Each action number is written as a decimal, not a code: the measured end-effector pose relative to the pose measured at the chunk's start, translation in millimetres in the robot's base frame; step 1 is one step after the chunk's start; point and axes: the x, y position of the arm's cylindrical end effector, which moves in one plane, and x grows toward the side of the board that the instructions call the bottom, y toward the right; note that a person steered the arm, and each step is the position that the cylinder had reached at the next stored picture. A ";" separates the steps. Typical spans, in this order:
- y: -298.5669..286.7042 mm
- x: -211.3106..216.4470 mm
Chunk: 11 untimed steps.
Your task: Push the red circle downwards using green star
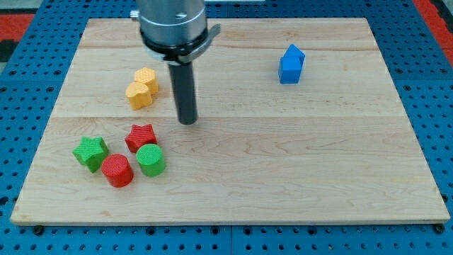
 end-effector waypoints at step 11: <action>-118.8 69.7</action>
